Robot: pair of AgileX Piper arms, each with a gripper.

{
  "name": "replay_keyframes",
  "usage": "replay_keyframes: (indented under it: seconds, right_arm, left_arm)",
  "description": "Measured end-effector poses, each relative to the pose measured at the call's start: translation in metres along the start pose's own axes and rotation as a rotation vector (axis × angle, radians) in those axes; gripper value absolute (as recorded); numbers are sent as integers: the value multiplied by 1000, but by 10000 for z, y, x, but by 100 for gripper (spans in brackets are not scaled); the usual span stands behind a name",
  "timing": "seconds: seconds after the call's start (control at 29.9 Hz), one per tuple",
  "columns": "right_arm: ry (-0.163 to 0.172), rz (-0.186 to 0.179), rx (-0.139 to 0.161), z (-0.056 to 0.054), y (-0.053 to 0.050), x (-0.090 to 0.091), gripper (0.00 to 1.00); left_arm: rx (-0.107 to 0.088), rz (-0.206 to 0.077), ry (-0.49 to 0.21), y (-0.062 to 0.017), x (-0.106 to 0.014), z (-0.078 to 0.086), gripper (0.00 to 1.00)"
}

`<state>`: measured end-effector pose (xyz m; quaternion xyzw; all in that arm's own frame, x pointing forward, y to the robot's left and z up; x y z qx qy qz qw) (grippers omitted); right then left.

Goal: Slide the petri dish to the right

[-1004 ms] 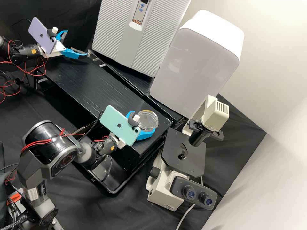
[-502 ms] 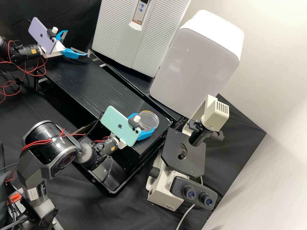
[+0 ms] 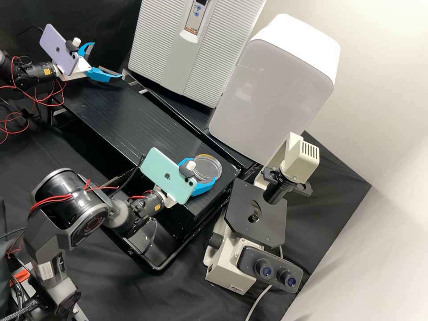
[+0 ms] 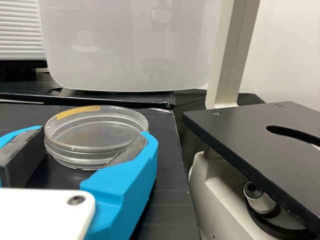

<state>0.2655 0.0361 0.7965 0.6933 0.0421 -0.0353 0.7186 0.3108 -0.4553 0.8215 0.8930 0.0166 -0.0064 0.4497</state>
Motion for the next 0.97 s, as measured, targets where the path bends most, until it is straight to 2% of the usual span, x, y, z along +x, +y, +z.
replay_keyframes:
  seconds: [0.1, 0.2, 0.33, 0.4, 0.6, 0.84, 0.97]
  right_arm:
    - [14, 31, 3, -18, 18, -4, 100]
    - [4, 69, 1, 6, 25, -44, 100]
    - [14, 80, -7, 11, -1, -90, 100]
    - [23, 83, -22, 5, -15, -124, 100]
    - [58, 116, -25, -1, -15, -237, 100]
    - [100, 145, 51, 1, 74, -441, 100]
    - [131, 147, 84, -1, 115, -587, 100]
  left_arm:
    - [0, 0, 0, 0, 0, 0, 100]
    - [0, 0, 0, 0, 0, 0, 100]
    - [0, 0, 0, 0, 0, 0, 100]
    - [0, 0, 0, 0, 0, 0, 100]
    - [0, 0, 0, 0, 0, 0, 100]
    - [0, 0, 0, 0, 0, 0, 100]
    - [0, 0, 0, 0, 0, 0, 100]
